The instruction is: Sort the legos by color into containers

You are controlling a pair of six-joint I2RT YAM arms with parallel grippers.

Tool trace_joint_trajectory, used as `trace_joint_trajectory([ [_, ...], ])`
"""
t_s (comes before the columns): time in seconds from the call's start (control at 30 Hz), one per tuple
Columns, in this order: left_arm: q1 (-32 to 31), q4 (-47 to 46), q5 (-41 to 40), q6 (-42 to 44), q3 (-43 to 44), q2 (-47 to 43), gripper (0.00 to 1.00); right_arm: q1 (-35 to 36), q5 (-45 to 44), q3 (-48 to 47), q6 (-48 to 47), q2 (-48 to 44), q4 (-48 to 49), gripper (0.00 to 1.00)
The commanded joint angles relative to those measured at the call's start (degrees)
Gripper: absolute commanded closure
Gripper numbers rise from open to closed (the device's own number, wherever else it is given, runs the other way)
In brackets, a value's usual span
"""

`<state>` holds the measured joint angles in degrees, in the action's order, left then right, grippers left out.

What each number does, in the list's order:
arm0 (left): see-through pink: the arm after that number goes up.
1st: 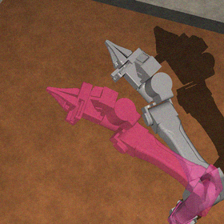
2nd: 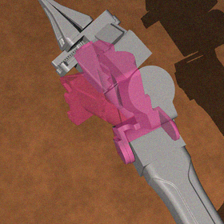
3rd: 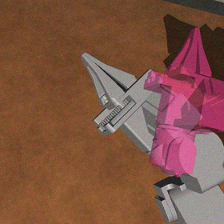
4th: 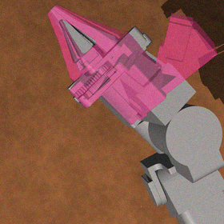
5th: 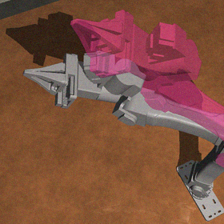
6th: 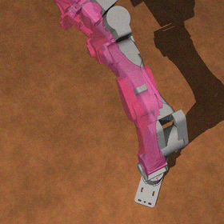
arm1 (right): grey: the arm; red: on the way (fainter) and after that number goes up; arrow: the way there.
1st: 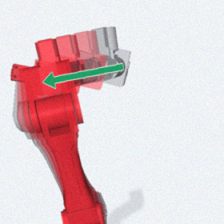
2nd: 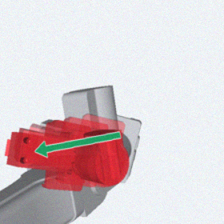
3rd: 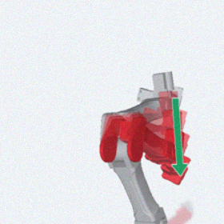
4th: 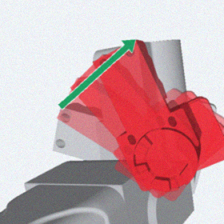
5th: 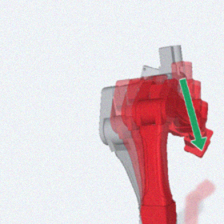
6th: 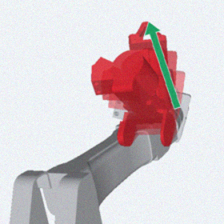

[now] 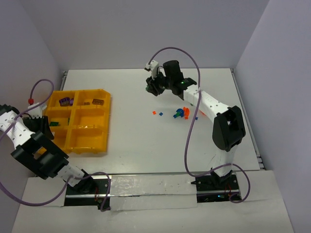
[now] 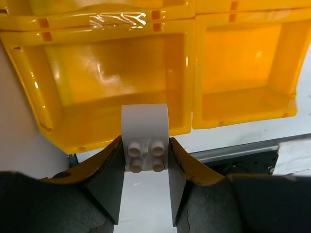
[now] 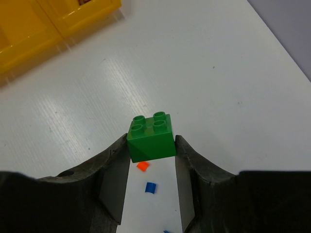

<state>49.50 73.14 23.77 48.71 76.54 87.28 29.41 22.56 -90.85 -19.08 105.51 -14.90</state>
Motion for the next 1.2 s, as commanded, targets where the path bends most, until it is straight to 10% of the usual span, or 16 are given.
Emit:
trace_joint_trajectory([
  [0.0,0.28,-2.27,-2.83,0.36,-0.54,0.35,0.90,-0.32,1.18,-0.53,3.64,-1.22,3.35,1.00],
  [1.17,-5.77,-18.22,-12.64,-13.70,-9.61,-7.30,0.71,-2.07,2.99,-0.78,3.33,-2.04,2.72,1.00],
])
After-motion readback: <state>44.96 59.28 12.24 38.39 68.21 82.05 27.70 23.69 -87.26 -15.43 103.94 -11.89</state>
